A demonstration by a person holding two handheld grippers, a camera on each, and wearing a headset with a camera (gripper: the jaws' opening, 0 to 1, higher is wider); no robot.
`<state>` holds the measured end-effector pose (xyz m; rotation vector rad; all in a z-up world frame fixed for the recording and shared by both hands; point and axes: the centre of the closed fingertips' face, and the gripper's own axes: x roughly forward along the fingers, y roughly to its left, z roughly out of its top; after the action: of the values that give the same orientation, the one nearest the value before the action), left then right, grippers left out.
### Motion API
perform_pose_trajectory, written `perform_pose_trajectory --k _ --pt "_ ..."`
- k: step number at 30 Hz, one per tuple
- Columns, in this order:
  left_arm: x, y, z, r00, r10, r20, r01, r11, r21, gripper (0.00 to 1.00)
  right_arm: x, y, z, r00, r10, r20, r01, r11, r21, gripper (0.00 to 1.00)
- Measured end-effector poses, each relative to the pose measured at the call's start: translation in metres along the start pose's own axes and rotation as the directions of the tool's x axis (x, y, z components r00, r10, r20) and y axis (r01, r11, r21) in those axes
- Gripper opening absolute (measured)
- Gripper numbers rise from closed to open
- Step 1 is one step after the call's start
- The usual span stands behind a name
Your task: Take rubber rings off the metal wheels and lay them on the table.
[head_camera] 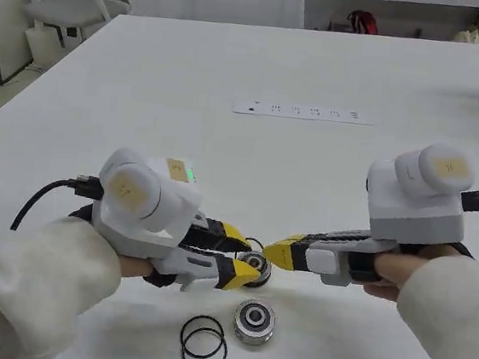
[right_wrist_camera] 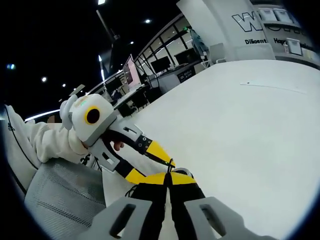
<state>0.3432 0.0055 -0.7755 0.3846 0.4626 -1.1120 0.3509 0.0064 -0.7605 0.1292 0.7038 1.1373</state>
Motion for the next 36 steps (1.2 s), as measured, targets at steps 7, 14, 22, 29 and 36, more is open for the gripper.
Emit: perform_pose_trajectory --k 7,14,22,29,36 --pt "-0.01 0.0 0.011 0.9999 0.001 0.011 -0.002 0.999 0.041 0.29 -0.012 0.004 0.015 0.9992 -0.017 0.037 0.017 1.0 -0.016 0.0" --pt "-0.026 0.002 0.027 0.9992 0.013 0.037 -0.015 0.998 0.067 0.31 -0.023 0.009 0.029 0.9969 -0.029 0.073 0.031 0.999 -0.023 0.0" --pt "-0.049 -0.003 0.037 0.9969 0.025 0.075 -0.03 0.998 0.062 0.35 -0.037 0.019 0.044 0.9925 -0.037 0.117 0.041 0.998 -0.039 0.0" --pt "-0.069 0.005 0.029 0.9944 0.092 0.052 -0.095 0.994 0.045 0.45 -0.046 0.026 0.052 0.9885 -0.053 0.141 0.058 0.998 -0.035 0.0" --pt "-0.097 0.014 0.03 0.975 0.195 0.107 -0.193 0.981 -0.028 0.59 -0.047 0.042 0.063 0.9859 -0.029 0.165 0.042 0.996 -0.073 0.0"
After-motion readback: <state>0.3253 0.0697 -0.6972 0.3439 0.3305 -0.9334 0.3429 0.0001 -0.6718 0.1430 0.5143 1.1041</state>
